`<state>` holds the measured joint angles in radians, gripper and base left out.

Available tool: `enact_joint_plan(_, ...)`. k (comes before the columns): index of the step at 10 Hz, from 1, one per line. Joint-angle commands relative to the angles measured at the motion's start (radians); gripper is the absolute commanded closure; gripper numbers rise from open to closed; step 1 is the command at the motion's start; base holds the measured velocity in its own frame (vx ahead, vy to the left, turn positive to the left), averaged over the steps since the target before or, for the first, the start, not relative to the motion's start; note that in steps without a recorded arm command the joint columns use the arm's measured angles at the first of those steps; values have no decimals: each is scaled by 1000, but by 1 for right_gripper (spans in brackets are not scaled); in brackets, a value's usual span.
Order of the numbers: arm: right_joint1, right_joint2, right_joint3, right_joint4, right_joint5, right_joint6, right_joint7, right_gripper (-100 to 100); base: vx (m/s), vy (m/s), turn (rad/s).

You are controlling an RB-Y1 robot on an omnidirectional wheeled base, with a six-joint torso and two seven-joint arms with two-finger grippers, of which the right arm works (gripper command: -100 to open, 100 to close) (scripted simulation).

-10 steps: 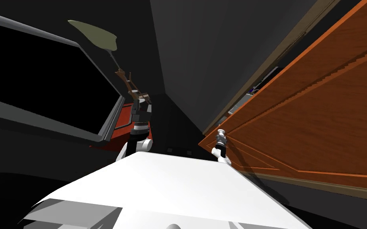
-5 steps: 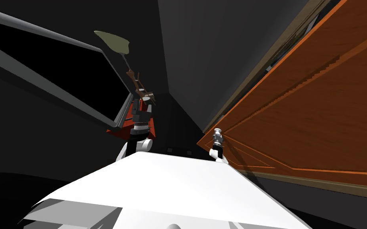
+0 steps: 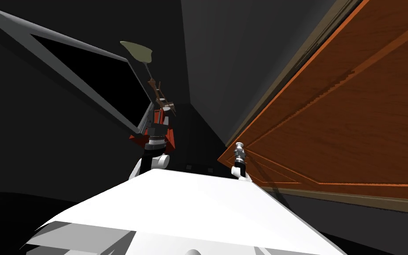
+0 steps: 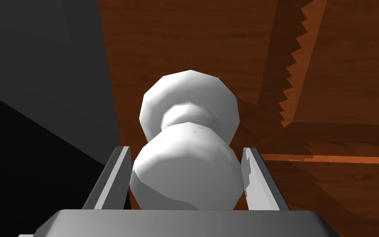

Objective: Pull the door open

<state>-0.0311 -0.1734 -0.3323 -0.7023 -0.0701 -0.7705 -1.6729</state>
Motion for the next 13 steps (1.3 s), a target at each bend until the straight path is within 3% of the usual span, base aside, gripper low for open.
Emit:
enact_joint_plan(1,5,-3,12,1,9,-7,-15,100,-177,6,72)
enact_joint_plan(8,40,-33,78,-12,65,-41,-96,100,-212,-23,78)
enact_joint_plan(9,36,-29,74,-18,61,-34,-87,100,-115,-8,29)
enact_joint_plan(13,74,-11,106,-70,98,-28,-106,100,-201,-50,152)
